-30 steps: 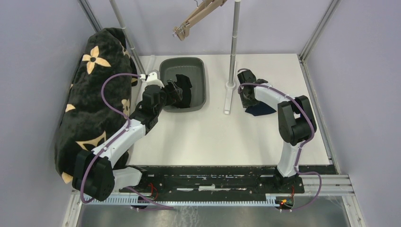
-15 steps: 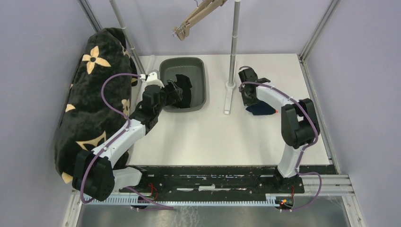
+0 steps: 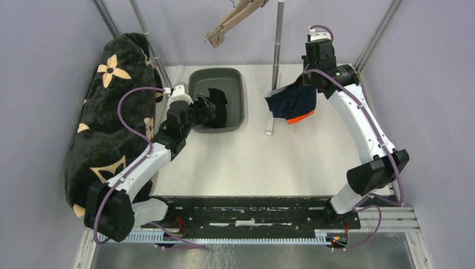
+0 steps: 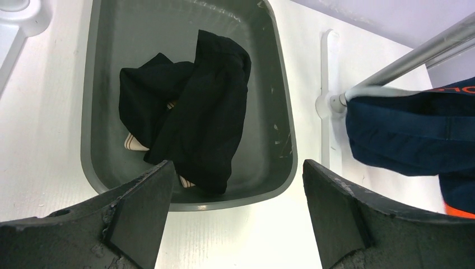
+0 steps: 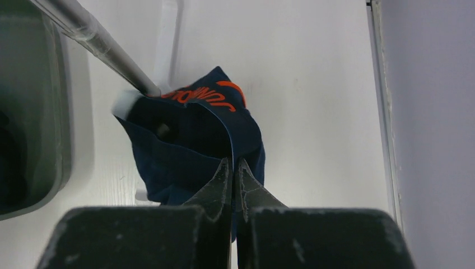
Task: Clip the underwear to the hanger
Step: Adjust the underwear at the center of the board.
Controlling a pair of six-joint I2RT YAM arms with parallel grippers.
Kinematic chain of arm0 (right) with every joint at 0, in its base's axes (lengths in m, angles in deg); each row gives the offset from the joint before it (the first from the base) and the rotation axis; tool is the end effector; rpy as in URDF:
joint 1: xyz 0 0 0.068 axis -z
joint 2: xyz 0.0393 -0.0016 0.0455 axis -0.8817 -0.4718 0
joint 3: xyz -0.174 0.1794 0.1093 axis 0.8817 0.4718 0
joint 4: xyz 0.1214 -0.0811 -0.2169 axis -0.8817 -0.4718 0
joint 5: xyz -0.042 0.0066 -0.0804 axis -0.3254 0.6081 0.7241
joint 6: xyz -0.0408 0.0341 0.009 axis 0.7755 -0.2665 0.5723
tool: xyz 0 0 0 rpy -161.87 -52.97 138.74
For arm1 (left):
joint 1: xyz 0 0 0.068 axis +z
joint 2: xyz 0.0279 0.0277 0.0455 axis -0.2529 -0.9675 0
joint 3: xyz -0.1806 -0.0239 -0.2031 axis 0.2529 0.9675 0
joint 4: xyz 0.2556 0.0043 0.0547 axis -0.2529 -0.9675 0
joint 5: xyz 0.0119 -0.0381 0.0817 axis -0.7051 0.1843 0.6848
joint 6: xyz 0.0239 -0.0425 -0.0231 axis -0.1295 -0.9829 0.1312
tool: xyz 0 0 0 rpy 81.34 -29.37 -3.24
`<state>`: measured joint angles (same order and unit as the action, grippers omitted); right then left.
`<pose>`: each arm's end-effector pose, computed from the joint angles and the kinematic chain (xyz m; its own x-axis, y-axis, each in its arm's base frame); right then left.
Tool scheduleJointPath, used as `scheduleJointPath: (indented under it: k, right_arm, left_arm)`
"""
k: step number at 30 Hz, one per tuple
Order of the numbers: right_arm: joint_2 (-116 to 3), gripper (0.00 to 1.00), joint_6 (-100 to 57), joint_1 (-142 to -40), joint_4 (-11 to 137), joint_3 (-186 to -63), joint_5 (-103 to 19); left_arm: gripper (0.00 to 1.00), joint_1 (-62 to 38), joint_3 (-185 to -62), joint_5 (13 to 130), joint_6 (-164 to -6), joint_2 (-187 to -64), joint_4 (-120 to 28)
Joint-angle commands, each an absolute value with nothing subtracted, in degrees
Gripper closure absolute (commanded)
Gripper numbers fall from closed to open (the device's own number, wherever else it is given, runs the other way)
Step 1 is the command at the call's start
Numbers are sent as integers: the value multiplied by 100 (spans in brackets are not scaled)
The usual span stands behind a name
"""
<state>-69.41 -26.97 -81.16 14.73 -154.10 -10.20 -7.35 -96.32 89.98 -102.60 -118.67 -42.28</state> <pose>0.3358 0.1025 0.4209 -0.5547 0.0104 -0.8320 0.1204 0.9904 -0.0679 0.2574 -0.0972 0.2825 -0.3504 -0.3770 -0.8574 0.0442 0.9077 -0.4172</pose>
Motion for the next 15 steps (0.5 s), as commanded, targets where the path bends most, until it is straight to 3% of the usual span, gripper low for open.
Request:
scheduleJointPath:
  k: [1, 9, 15]
  right_arm:
    - [-6663, 100, -2722, -8083, 876, -15669, -697]
    - [-6650, 100, -2600, -7879, 692, -15902, -542]
    - [-7481, 100, -2508, -7110, 158, -17272, -158]
  left_arm:
    - [9, -750, -9634, 9028, -10296, -11615, -4148]
    - [9, -746, -9623, 9019, -10306, -11589, -4160]
    - [9, -744, -9669, 8996, -10309, -11762, -4085]
